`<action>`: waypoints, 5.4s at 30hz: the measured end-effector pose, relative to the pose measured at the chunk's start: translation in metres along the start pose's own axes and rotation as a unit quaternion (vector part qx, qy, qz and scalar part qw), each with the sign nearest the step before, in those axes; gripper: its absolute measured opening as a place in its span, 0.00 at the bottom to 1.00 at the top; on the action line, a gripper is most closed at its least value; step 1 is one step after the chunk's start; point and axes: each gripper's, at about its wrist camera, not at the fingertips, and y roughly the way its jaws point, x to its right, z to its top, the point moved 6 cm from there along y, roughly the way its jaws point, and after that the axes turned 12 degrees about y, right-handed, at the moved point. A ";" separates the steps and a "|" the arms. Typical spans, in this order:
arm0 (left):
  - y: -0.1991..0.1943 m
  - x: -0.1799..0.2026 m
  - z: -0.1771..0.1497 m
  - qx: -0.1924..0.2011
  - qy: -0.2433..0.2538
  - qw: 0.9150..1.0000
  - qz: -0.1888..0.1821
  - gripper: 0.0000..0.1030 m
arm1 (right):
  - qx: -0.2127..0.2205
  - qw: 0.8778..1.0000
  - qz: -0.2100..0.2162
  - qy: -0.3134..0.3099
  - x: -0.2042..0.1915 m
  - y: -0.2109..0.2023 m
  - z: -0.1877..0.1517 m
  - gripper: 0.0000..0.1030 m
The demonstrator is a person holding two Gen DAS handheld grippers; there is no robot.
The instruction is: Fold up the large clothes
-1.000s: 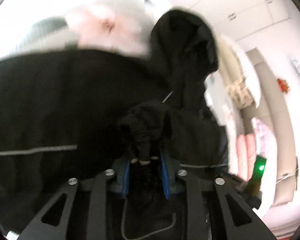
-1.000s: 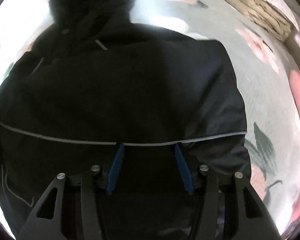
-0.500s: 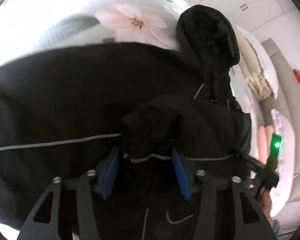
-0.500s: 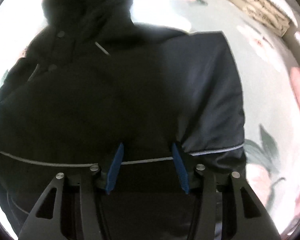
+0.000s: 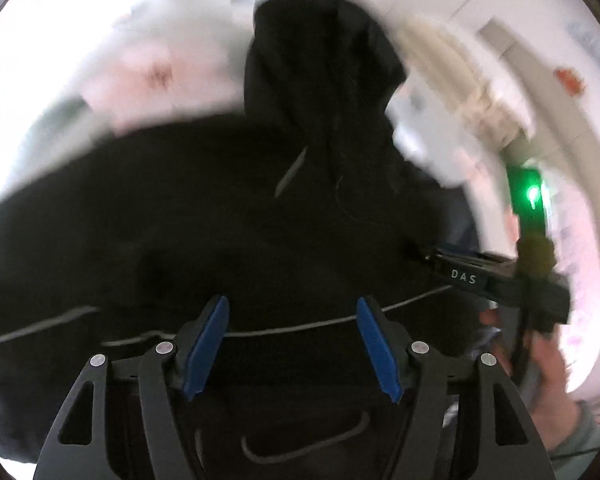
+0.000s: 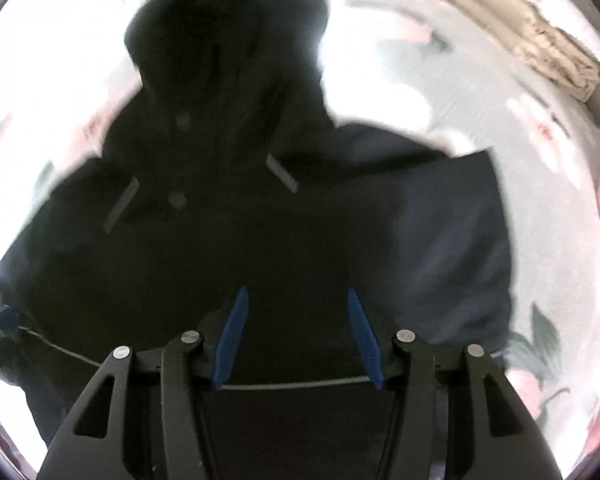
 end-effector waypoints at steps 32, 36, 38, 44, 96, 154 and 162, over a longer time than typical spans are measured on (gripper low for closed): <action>-0.223 -0.238 -0.230 0.165 -0.424 0.870 0.187 0.62 | -0.076 0.994 -0.004 -0.073 0.004 -0.006 -0.090 0.61; -0.248 -0.297 -0.274 0.210 -0.509 0.812 0.194 0.62 | -0.072 0.995 -0.005 -0.073 0.004 -0.005 -0.088 0.62; -0.249 -0.317 -0.287 0.225 -0.533 0.795 0.183 0.62 | -0.073 0.995 -0.007 -0.074 -0.009 -0.009 -0.087 0.62; -0.233 -0.357 -0.304 0.220 -0.568 0.769 0.195 0.62 | -0.074 0.994 -0.013 -0.078 -0.019 -0.005 -0.083 0.63; 0.078 0.161 -0.028 0.030 -0.005 0.995 -0.093 0.67 | -0.063 0.996 0.058 0.005 0.125 -0.054 -0.100 0.65; 0.013 -0.038 -0.006 0.012 -0.010 0.994 0.112 0.70 | -0.033 0.999 0.016 -0.004 0.087 -0.018 -0.033 0.38; 0.003 -0.034 0.004 0.021 0.018 0.994 0.103 0.71 | -0.038 0.999 0.008 0.014 0.092 -0.007 -0.032 0.40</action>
